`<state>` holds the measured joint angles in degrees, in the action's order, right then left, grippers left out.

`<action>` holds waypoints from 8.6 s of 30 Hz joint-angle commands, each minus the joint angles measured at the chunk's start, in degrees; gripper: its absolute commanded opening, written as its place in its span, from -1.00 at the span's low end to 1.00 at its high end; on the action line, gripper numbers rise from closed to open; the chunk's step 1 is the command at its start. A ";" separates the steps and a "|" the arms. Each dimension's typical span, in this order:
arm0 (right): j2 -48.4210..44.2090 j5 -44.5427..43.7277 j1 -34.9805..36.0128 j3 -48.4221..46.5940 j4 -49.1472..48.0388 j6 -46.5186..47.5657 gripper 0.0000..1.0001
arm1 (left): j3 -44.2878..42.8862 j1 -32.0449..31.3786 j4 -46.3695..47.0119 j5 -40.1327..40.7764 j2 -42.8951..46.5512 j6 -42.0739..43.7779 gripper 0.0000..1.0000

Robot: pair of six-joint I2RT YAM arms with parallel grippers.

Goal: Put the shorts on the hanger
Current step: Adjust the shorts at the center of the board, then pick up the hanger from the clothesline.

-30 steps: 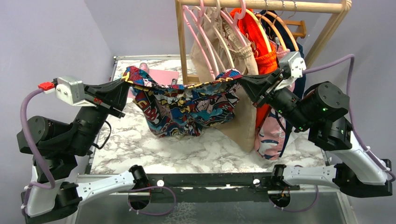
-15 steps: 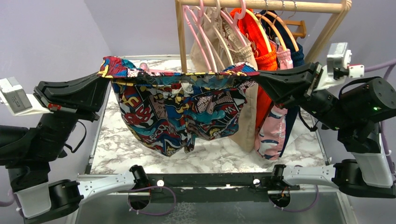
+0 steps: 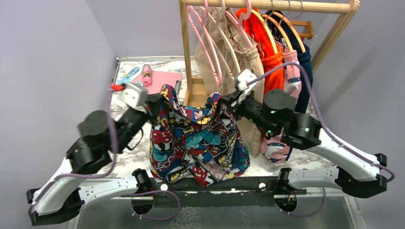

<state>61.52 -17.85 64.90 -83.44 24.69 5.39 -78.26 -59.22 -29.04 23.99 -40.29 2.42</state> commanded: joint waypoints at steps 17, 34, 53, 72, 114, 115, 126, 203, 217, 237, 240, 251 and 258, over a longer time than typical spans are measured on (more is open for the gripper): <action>0.72 -24.77 -0.14 12.41 4.22 -14.41 -0.99 | 13.77 -0.28 -4.86 23.02 -4.28 -10.45 -1.00; 2.92 -20.65 -0.27 28.92 9.36 -31.36 -0.99 | 36.46 12.08 -4.91 2.53 -11.46 -28.06 -1.00; 5.43 -5.55 -9.88 34.32 6.10 -35.81 -0.99 | 37.24 34.88 -0.86 -14.92 -18.91 -26.78 -1.00; 9.51 -2.93 -9.88 34.06 10.97 -38.51 -0.99 | 37.98 38.41 -3.89 -19.76 -24.06 -28.75 -1.00; 7.53 6.85 -11.20 36.85 9.91 -38.96 -0.26 | 41.32 38.52 1.62 -32.65 -20.56 -31.46 -0.17; 6.62 7.36 -11.20 36.81 9.79 -38.52 -0.22 | 41.34 38.10 1.63 -32.34 -20.28 -31.51 -0.16; 0.48 16.28 -11.12 32.18 11.03 -29.91 -0.17 | 41.39 35.81 1.48 -30.59 -17.94 -32.14 -0.11; 27.87 -15.29 -11.73 28.33 5.02 -33.70 -0.98 | 38.82 35.80 2.21 -28.29 -20.43 -27.09 -1.00; 15.79 -0.48 -11.65 26.57 9.35 -25.01 -0.19 | 38.54 35.78 1.87 -27.86 -19.40 -27.06 -0.39; 16.60 23.73 -7.82 34.66 -1.19 -19.72 -0.34 | 33.57 35.79 -2.50 -30.71 -11.49 -28.67 0.24; 17.36 23.04 -6.45 33.77 1.04 -19.19 -0.35 | 35.11 35.78 -2.07 -29.21 -9.62 -28.69 0.24; -5.30 22.70 -6.11 30.59 4.86 -18.26 -0.33 | 40.15 35.83 -0.41 -16.85 -0.69 -26.72 0.29; -12.64 17.55 -6.11 17.62 13.39 -13.55 -0.23 | 42.27 35.80 2.87 -14.10 2.93 -26.10 0.30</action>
<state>51.29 2.02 58.61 -58.57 32.80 -11.86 -36.93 -23.11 -29.87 6.17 -39.31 -24.56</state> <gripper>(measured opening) 0.370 0.648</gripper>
